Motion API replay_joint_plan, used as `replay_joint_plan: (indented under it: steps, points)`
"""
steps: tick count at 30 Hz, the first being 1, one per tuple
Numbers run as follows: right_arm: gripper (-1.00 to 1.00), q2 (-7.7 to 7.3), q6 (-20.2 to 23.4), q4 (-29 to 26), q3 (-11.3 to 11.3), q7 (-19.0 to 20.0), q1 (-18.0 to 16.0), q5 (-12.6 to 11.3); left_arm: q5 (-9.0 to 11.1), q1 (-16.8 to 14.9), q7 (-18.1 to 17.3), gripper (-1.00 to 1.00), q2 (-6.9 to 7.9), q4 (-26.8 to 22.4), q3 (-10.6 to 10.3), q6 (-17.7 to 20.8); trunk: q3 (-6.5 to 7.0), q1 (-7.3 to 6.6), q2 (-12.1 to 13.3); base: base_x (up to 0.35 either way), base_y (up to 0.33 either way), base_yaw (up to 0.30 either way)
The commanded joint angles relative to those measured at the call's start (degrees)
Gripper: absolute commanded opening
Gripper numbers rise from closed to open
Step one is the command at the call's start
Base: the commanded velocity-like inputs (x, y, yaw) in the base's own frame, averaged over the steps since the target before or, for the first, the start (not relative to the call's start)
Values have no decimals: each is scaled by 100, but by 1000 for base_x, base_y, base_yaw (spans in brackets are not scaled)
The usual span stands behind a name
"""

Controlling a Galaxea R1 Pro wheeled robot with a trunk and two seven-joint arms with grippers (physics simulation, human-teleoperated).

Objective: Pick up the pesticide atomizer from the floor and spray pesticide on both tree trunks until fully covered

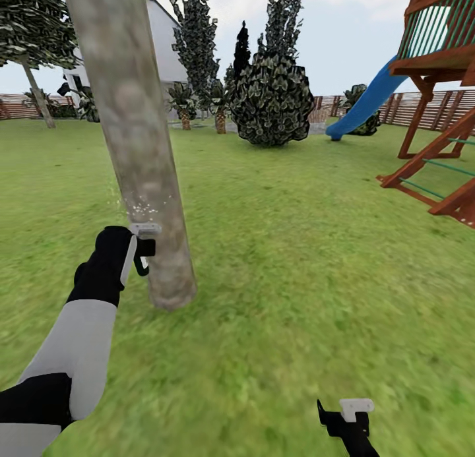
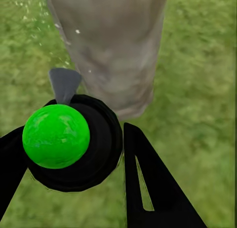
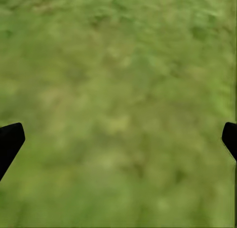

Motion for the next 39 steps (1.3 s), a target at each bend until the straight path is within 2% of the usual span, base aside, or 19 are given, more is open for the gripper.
replay_joint_plan:
  steps: [1, 6, 18, 24, 28, 36, 39]
  points:
    - [100, 0, 0, 0, 0, 0, -4, 0, -4, 0, 0, -100, 1, 0, 3, 0, 0, 0, 0, 240, -195, 6]
    - [100, 0, 2, 0, 0, -1, 1, 0, -4, 7, 0, -100, 6, 4, -14, 0, 0, 0, 0, 161, -224, 42]
    - [100, 0, 0, 0, 0, 0, 1, 0, 3, 48, 0, -100, 18, 15, -21, -1, 0, 0, 0, 3, -271, 270]
    - [100, 0, 0, 0, 0, 0, -1, 0, 36, 535, -21, -100, 42, 327, -1, -64, 0, 0, 0, 0, -202, 258]
    - [100, 0, 0, 0, 0, 0, -1, 0, 38, 985, -27, -100, 60, 374, 13, -104, 0, 0, 0, 41, -7, 22]
    - [100, 0, 1, 0, 0, 0, 0, 0, 57, 1053, -20, -100, -11, 376, 14, -105, 0, 0, 0, 311, 0, 0]
    - [100, 0, 0, 0, 0, 0, 0, 0, 43, 1072, -33, -100, 28, 390, 23, -105, 0, 0, 0, 137, 0, 0]
